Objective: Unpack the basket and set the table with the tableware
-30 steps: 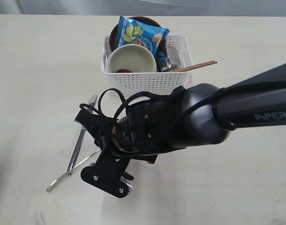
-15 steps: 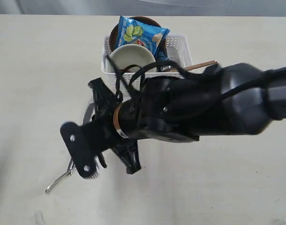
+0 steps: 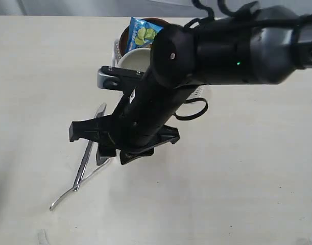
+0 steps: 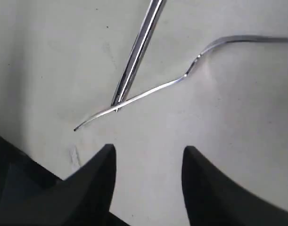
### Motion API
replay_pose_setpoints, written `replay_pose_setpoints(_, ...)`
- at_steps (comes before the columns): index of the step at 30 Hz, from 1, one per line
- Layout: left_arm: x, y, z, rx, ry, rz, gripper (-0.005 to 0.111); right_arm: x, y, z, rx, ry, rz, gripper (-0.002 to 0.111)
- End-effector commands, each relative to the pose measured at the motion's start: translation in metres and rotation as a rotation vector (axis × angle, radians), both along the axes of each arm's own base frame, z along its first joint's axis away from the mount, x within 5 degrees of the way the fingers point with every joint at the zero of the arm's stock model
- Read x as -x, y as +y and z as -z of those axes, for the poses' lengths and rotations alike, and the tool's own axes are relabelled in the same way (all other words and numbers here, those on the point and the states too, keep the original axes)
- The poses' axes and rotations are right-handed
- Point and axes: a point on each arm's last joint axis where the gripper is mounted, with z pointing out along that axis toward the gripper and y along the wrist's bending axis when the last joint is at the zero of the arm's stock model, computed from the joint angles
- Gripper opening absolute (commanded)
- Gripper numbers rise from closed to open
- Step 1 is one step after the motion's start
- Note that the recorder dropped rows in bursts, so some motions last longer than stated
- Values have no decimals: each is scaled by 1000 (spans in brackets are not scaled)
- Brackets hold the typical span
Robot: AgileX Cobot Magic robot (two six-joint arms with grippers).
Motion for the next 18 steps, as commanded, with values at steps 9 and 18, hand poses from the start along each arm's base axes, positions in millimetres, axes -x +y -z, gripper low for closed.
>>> replay_pose_setpoints(9,0,0,0,-5,-10,-2,0,-30,32,51,-10,27,147,43)
replay_pose_setpoints(18,0,0,0,-5,-10,-2,0,-43,44,56,78,11,67,43)
